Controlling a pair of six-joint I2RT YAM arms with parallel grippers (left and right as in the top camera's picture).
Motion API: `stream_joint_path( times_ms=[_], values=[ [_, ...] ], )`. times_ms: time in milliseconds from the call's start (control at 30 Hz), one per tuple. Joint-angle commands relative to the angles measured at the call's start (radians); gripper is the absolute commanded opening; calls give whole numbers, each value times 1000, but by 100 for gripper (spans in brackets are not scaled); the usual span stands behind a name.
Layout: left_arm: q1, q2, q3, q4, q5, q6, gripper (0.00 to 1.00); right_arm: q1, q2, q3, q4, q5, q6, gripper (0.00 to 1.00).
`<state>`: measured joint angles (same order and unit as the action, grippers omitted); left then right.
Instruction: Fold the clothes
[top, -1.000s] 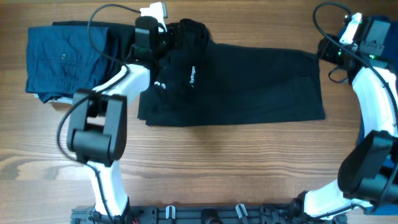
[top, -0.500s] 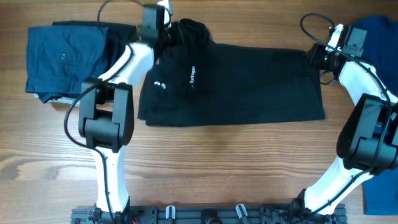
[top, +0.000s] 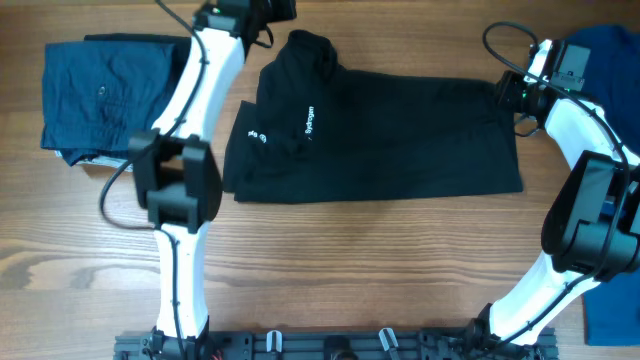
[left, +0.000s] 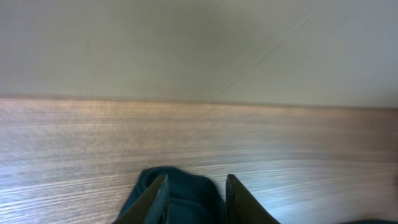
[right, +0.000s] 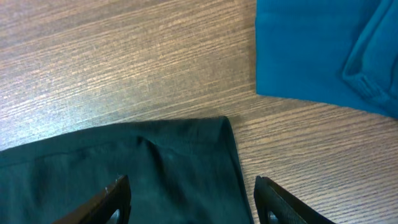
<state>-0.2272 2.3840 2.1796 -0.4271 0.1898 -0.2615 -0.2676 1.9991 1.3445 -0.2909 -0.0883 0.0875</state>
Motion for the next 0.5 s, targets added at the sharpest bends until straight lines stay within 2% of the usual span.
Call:
stream_joint_path(
  times_ms=[0, 67, 100, 200, 367, 467],
  values=[
    [0, 114, -4, 32, -16, 19, 37, -5, 6, 10, -10, 13, -10, 64],
    [-3, 136, -4, 46, -16, 19, 40, -5, 6, 10, -10, 13, -10, 64],
    [-5, 148, -4, 59, -16, 19, 45, -5, 6, 10, -10, 13, -10, 64],
    [-6, 162, -4, 74, -24, 20, 46, -5, 6, 10, -9, 13, -10, 64],
    [-7, 200, -4, 103, -24, 23, 45, -5, 6, 10, -10, 13, -10, 64],
    [-7, 210, -4, 103, -40, 24, 40, -5, 6, 10, -11, 13, -10, 64]
  ],
)
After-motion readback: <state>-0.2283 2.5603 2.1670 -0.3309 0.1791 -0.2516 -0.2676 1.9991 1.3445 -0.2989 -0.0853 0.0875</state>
